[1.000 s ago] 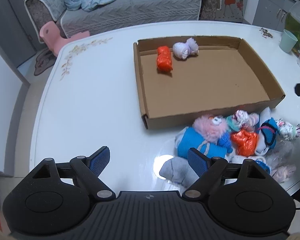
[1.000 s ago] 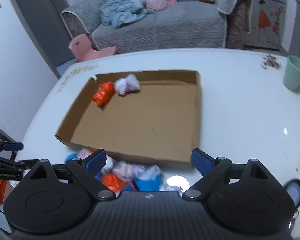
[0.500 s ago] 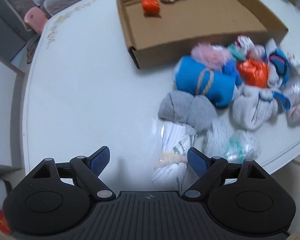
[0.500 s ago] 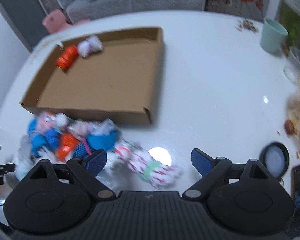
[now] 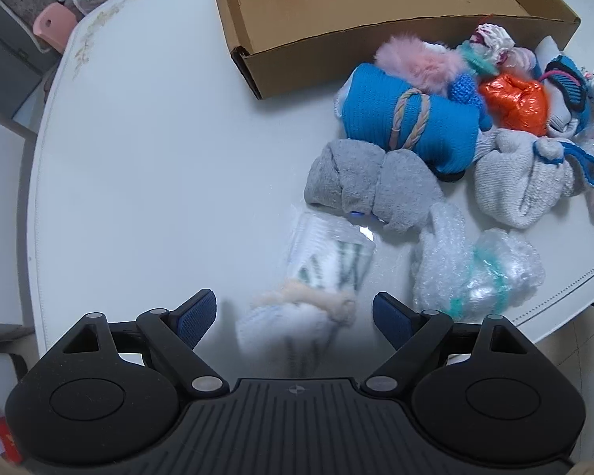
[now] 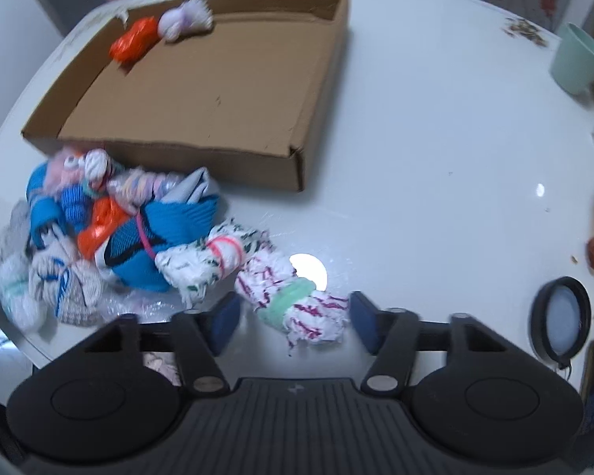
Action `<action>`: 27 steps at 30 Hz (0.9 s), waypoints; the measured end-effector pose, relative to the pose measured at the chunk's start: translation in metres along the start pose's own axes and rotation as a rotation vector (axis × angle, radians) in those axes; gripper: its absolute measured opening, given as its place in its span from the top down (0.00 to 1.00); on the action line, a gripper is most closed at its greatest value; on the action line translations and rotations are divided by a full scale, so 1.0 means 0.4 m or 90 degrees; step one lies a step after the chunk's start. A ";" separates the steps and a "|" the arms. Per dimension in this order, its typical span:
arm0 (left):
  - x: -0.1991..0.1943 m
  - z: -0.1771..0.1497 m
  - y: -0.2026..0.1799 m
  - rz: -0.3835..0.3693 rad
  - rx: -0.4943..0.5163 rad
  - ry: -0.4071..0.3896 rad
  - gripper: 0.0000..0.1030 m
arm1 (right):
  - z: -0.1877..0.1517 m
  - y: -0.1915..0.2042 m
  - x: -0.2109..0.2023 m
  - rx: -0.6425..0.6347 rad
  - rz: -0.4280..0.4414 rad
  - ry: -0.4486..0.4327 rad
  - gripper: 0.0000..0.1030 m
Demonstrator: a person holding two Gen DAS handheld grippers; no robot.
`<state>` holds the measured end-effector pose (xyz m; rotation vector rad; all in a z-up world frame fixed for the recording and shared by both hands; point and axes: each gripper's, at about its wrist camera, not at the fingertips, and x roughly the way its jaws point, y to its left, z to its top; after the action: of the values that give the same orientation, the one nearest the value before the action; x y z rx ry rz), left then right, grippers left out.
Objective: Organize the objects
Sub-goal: 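Move both grippers back to the pile and grasp a white rolled mask bundle with left gripper, then carry the mask bundle with left gripper while right grasps the green-banded white bundle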
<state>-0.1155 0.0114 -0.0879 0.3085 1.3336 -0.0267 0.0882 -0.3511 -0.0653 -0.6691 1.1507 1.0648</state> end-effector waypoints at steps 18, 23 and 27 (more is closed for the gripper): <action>-0.008 -0.047 0.055 -0.061 -0.037 -0.054 0.60 | -0.060 0.001 -0.045 -0.016 -0.002 -0.005 0.63; -0.021 -0.060 0.064 -0.038 -0.040 -0.048 0.60 | -0.078 -0.002 -0.063 -0.016 -0.003 -0.006 0.64; -0.064 -0.057 0.089 -0.005 -0.037 -0.071 0.60 | -0.077 -0.010 -0.086 -0.010 -0.013 -0.012 0.64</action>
<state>-0.1363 0.0471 -0.0605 0.2484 1.2227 -0.0116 0.0785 -0.3902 -0.0427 -0.6806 1.1188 1.0618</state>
